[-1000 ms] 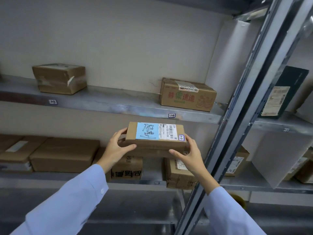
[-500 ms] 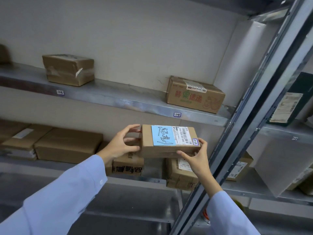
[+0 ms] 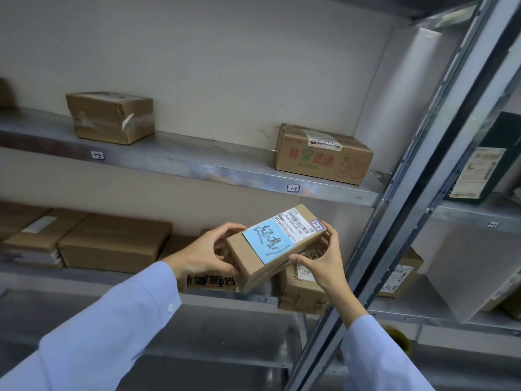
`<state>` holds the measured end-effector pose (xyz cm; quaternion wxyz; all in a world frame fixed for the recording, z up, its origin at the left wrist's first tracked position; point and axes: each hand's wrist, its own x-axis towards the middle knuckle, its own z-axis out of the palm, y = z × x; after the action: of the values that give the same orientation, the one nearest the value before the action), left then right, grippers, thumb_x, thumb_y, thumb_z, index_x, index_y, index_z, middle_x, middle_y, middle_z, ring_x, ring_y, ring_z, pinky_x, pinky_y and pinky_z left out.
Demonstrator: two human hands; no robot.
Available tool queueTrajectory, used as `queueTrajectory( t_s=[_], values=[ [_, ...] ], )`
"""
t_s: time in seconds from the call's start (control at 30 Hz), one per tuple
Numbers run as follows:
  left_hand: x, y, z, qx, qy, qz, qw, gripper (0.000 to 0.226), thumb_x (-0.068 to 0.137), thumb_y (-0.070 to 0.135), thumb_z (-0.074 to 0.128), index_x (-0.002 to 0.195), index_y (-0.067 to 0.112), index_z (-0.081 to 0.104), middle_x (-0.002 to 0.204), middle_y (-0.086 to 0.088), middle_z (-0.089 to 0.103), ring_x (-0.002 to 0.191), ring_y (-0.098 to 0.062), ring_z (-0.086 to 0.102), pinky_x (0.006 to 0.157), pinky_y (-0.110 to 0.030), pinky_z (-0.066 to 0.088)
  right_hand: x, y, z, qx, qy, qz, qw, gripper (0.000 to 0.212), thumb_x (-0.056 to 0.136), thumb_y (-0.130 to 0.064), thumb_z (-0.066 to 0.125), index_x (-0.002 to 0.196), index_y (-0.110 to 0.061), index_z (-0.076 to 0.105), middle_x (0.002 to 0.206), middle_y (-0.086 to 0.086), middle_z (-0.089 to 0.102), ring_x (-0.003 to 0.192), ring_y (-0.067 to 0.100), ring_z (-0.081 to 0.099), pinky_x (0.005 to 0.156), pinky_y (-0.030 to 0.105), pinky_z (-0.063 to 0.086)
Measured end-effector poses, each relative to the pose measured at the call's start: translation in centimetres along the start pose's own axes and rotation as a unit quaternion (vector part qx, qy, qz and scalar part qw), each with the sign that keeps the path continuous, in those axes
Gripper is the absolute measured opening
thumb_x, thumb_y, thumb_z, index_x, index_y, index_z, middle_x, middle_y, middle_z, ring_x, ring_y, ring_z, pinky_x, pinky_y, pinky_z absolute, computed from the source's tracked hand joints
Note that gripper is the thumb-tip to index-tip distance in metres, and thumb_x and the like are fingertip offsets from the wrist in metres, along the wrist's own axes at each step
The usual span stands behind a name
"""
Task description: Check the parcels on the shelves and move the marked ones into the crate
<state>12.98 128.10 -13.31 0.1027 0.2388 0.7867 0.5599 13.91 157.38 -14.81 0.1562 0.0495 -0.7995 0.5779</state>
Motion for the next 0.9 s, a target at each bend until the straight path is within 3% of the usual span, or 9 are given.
queueTrajectory(
  t_s=[0.2, 0.4, 0.5, 0.57, 0.67, 0.8, 0.9],
  values=[
    [-0.8, 0.1, 1.4, -0.010, 0.035, 0.004, 0.999, 0.078, 0.070, 0.003, 0.086, 0.135, 0.029, 0.050, 0.129, 0.009, 0.062, 0.124, -0.010, 0.055, 0.104, -0.037, 0.047, -0.2, -0.7, 0.3, -0.032, 0.010, 0.000, 0.999, 0.117, 0.054, -0.039, 0.093, 0.151, -0.028, 0.027, 0.150, -0.008, 0.040, 0.135, 0.003, 0.038, 0.111, 0.036, 0.040],
    [-2.2, -0.3, 2.8, -0.024, 0.063, -0.020, 0.998, 0.080, 0.066, 0.003, 0.087, 0.133, 0.027, 0.049, 0.128, 0.007, 0.062, 0.123, -0.012, 0.056, 0.103, -0.037, 0.049, -1.3, -0.9, 0.9, -0.032, -0.023, 0.000, 0.999, 0.118, 0.066, -0.027, 0.090, 0.156, -0.030, 0.014, 0.155, -0.013, 0.032, 0.138, -0.001, 0.027, 0.112, 0.024, 0.027],
    [-3.2, -0.6, 3.6, -0.022, 0.071, -0.032, 0.997, 0.083, 0.066, 0.003, 0.088, 0.133, 0.030, 0.048, 0.126, 0.011, 0.062, 0.121, -0.010, 0.058, 0.099, -0.032, 0.050, -2.3, -0.7, 1.4, -0.025, -0.037, 0.005, 0.999, 0.110, 0.062, -0.035, 0.088, 0.152, -0.034, 0.024, 0.152, -0.016, 0.034, 0.139, 0.001, 0.032, 0.116, 0.035, 0.032],
    [-3.9, -1.0, 4.3, -0.017, 0.077, -0.042, 0.996, 0.086, 0.067, 0.002, 0.087, 0.137, 0.032, 0.046, 0.126, 0.015, 0.062, 0.121, -0.007, 0.057, 0.097, -0.030, 0.051, -3.0, -0.5, 1.9, -0.016, -0.051, 0.002, 0.999, 0.104, 0.064, -0.033, 0.086, 0.152, -0.027, 0.031, 0.155, -0.007, 0.037, 0.140, 0.006, 0.036, 0.115, 0.042, 0.037],
    [-5.0, -1.6, 5.3, -0.028, 0.109, -0.059, 0.992, 0.090, 0.066, 0.003, 0.087, 0.139, 0.032, 0.044, 0.127, 0.014, 0.062, 0.123, -0.006, 0.055, 0.102, -0.034, 0.049, -3.9, -0.2, 2.6, -0.011, -0.082, -0.010, 0.997, 0.091, 0.071, -0.021, 0.084, 0.148, -0.025, 0.037, 0.152, -0.006, 0.041, 0.137, 0.007, 0.040, 0.114, 0.041, 0.039],
    [-6.6, -2.3, 6.5, -0.031, 0.155, -0.073, 0.985, 0.087, 0.069, 0.009, 0.087, 0.139, 0.036, 0.042, 0.132, 0.016, 0.057, 0.125, -0.003, 0.051, 0.101, -0.033, 0.050, -4.8, 0.2, 3.3, -0.019, -0.140, -0.002, 0.990, 0.084, 0.073, -0.031, 0.079, 0.146, -0.030, 0.039, 0.145, -0.013, 0.045, 0.129, -0.002, 0.047, 0.109, 0.040, 0.045],
    [-8.0, -3.0, 6.7, -0.043, 0.185, -0.082, 0.978, 0.084, 0.071, 0.010, 0.086, 0.136, 0.042, 0.043, 0.135, 0.014, 0.055, 0.127, -0.007, 0.052, 0.103, -0.038, 0.048, -5.6, 0.3, 4.1, -0.031, -0.195, 0.005, 0.980, 0.077, 0.079, -0.022, 0.079, 0.147, -0.028, 0.042, 0.144, -0.009, 0.049, 0.122, -0.003, 0.053, 0.105, 0.036, 0.049]
  ],
)
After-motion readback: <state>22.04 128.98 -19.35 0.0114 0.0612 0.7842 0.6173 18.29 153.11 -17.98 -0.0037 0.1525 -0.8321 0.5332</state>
